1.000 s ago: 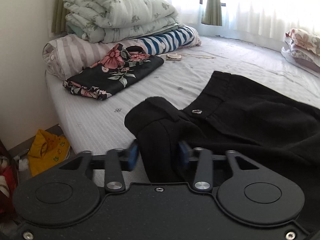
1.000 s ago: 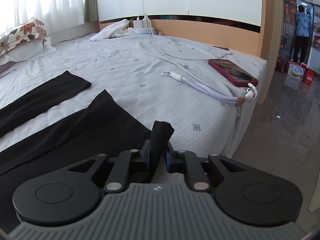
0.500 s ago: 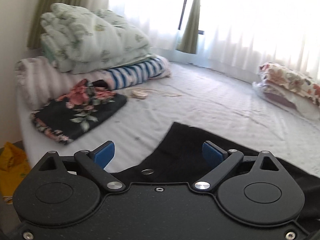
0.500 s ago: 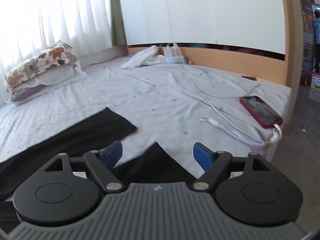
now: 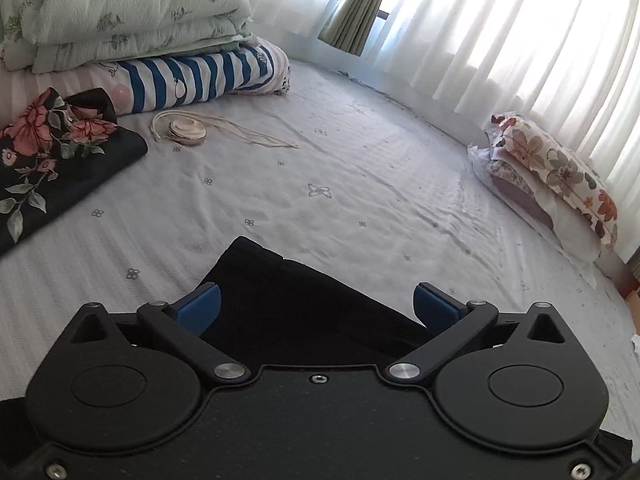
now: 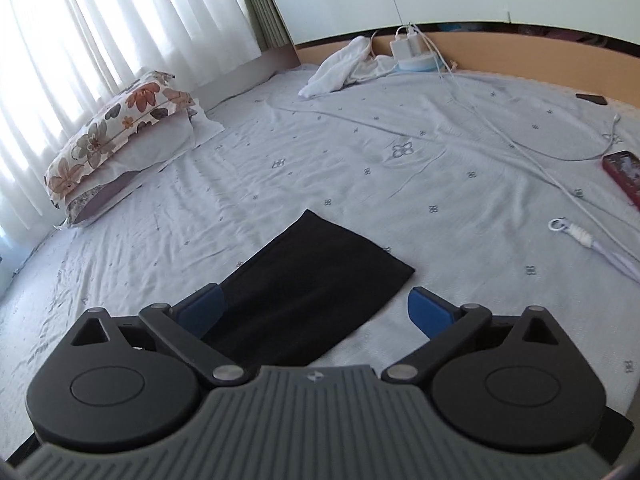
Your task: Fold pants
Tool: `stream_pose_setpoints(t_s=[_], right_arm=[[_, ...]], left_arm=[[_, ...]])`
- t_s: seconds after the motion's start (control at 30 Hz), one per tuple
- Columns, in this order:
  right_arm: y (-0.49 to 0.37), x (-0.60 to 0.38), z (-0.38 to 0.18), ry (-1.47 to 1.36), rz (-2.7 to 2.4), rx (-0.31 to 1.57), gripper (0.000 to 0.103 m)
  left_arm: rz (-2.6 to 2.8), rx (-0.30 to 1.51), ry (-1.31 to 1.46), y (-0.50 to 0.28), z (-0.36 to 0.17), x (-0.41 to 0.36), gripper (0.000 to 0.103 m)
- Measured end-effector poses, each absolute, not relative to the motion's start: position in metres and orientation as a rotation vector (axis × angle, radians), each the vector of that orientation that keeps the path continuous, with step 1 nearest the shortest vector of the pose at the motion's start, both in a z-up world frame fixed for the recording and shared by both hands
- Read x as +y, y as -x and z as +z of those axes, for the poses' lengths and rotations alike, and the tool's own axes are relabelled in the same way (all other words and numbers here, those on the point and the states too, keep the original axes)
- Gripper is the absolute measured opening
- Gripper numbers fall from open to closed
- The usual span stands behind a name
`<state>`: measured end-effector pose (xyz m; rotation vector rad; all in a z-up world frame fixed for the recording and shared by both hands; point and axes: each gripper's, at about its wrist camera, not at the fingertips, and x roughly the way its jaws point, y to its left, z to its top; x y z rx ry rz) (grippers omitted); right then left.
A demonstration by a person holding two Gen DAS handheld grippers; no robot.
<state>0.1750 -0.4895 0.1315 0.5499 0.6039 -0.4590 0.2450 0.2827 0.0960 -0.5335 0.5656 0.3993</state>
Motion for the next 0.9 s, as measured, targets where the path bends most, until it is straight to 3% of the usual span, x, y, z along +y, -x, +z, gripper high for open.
stream_pose_setpoints(t_s=[0.17, 0.5, 0.9], right_arm=[[-0.240, -0.487, 0.104, -0.579, -0.488, 0.673, 0.103], [-0.361, -0.475, 0.059, -0.616, -0.562, 0.773, 0.103], [-0.451, -0.451, -0.002, -0.358, -0.753, 0.921, 0.103]], left_arm=[[0.478, 0.687, 0.552, -0.301, 0.057, 0.295, 0.103], [0.624, 0.746, 0.476, -0.371, 0.021, 0.302, 0.103], [0.725, 0.775, 0.300, -0.407, -0.004, 0.289, 0.103]])
